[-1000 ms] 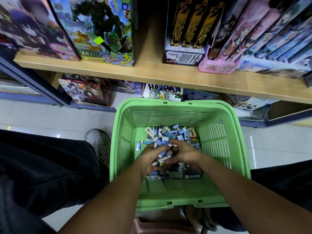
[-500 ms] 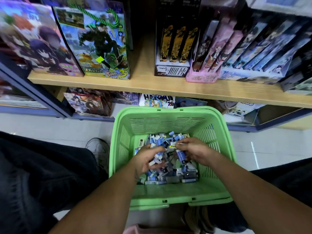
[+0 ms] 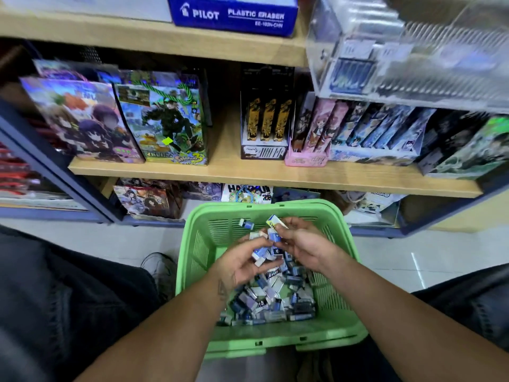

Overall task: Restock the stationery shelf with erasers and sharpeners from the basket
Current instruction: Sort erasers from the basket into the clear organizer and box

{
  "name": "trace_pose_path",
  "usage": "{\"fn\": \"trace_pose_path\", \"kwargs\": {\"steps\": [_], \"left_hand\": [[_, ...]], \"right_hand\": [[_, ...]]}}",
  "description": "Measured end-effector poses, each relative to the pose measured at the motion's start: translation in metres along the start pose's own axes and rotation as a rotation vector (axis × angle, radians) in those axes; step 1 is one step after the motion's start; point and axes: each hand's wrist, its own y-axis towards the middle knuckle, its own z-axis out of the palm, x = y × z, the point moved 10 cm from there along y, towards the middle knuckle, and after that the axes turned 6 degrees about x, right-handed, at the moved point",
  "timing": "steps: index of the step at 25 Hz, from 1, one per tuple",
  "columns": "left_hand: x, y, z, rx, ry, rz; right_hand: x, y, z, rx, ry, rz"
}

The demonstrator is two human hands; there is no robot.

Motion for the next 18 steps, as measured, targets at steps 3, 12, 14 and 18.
{"fn": "trace_pose_path", "kwargs": {"steps": [3, 12, 14, 18], "left_hand": [[-0.01, -0.01, 0.004, -0.014, 0.06, 0.015], [-0.035, -0.043, 0.033, -0.023, 0.177, 0.105], [-0.048, -0.051, 0.042, -0.038, 0.261, 0.12], [-0.087, -0.072, 0.065, 0.013, 0.512, 0.121]], "right_hand": [[0.011, -0.009, 0.009, 0.024, -0.107, 0.016], [0.04, -0.037, 0.018, 0.133, -0.157, -0.049], [0.057, -0.045, 0.02, 0.077, -0.251, -0.09], [0.097, -0.076, 0.04, 0.147, -0.312, -0.197]]}}
